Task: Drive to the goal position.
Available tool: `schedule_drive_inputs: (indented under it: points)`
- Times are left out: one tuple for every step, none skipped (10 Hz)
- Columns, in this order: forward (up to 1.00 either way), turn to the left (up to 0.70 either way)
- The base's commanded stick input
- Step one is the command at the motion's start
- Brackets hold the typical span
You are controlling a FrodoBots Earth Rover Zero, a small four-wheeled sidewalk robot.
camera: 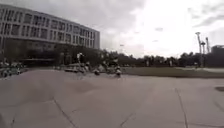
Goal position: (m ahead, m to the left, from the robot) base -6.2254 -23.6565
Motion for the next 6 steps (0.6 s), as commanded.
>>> schedule_drive_inputs:
  points:
    - [0.7,-0.35]
    - [0.7,-0.35]
    - [0.7,-0.35]
    - [0.7,-0.35]
    - [0.7,-0.35]
    - [0.7,-0.35]
